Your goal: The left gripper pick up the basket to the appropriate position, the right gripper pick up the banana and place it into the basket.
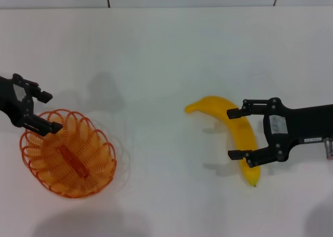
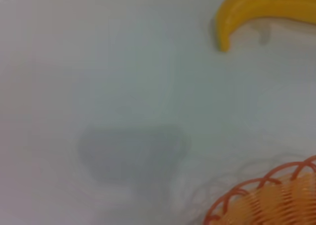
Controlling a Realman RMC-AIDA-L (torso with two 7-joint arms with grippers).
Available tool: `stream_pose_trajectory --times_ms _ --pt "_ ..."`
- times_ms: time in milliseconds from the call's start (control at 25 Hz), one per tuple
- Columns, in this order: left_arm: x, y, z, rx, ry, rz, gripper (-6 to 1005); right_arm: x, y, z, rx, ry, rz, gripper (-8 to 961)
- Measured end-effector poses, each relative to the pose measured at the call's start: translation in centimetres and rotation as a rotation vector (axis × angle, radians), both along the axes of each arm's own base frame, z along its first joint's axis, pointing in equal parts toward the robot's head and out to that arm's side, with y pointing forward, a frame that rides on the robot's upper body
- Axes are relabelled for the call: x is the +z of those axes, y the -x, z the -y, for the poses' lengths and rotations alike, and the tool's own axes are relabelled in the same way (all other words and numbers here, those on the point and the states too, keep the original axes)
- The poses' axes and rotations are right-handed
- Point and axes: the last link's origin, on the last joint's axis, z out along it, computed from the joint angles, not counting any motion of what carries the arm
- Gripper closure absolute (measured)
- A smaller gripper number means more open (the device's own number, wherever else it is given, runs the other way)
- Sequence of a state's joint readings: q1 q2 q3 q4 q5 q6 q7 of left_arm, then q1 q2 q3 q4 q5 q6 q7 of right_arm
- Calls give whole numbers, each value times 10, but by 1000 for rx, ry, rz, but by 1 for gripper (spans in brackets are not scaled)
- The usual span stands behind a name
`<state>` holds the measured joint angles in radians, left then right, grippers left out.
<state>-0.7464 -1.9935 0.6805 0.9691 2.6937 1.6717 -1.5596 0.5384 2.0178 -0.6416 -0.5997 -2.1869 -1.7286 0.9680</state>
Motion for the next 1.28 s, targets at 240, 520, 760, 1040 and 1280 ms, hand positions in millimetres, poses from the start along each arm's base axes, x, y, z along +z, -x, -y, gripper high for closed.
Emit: stream_pose_trajectory --times_ms 240,520,760,1040,1280 --pt "-3 7 -6 17 -17 -2 138 0 0 -1 -2 4 2 114" --pt "-14 5 -7 16 11 -34 162 0 2 -2 3 5 1 118" --pt "-21 7 -7 22 35 -67 184 -1 3 -2 4 5 1 121" --pt "-25 1 -12 2 24 -71 208 -1 3 -2 3 5 0 125" --pt "-29 0 -12 5 37 -96 230 -1 3 -2 2 6 0 128"
